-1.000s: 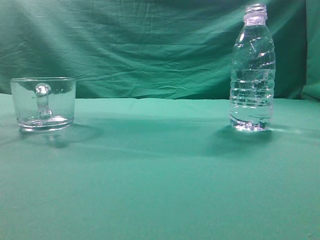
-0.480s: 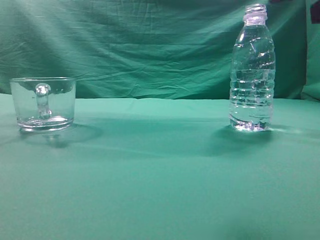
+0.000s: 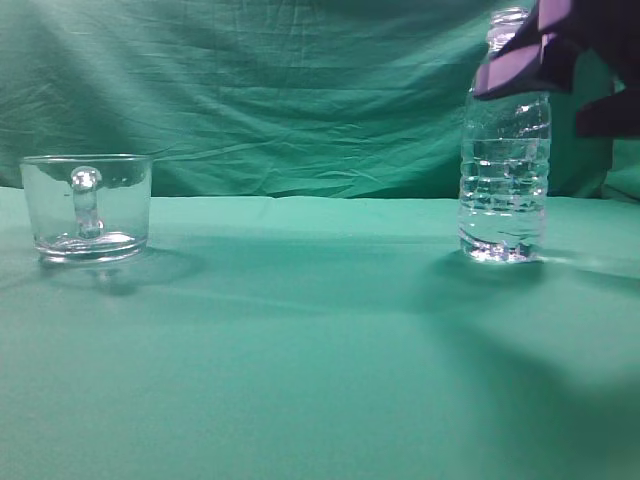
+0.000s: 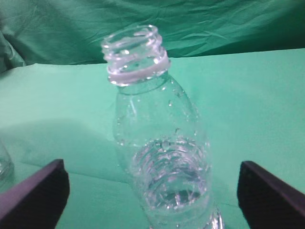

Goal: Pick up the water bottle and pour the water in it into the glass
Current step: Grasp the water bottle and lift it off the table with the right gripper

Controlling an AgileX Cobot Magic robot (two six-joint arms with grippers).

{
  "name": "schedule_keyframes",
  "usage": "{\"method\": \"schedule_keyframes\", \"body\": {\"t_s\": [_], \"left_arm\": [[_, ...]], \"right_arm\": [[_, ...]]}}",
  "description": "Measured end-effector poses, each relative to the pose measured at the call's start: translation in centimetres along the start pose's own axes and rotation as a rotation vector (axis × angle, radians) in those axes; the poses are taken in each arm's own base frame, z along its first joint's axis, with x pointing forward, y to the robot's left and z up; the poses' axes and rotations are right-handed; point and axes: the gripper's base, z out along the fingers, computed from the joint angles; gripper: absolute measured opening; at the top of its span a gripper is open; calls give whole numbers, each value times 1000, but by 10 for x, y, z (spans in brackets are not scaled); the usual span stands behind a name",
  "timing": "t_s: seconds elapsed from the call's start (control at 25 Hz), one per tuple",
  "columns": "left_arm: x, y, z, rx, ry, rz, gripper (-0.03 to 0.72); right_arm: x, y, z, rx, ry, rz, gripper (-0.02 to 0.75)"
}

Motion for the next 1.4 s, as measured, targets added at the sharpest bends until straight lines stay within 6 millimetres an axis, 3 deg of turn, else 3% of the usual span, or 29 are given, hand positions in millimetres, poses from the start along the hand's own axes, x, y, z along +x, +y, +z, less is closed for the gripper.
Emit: {"method": "schedule_keyframes", "body": {"t_s": [0.24,0.48,0.52,0.96,1.04,1.08,1.4], "left_arm": [[0,0,0,0,0,0,0],[0,0,0,0,0,0,0],[0,0,0,0,0,0,0],[0,0,0,0,0,0,0],[0,0,0,0,0,0,0],[0,0,0,0,0,0,0],[0,0,0,0,0,0,0]], "right_arm": [[23,-12,35,2,45,3,645],[30,-18,57,-2,47,-11,645],[29,-18,59,-3,42,-20,603],[27,-19,62,-8,31,-54,312],[27,-18,62,-9,33,-55,324],[27,-18,62,-9,33,-55,284],[27,-18,62,-9,33,-55,301]]}}
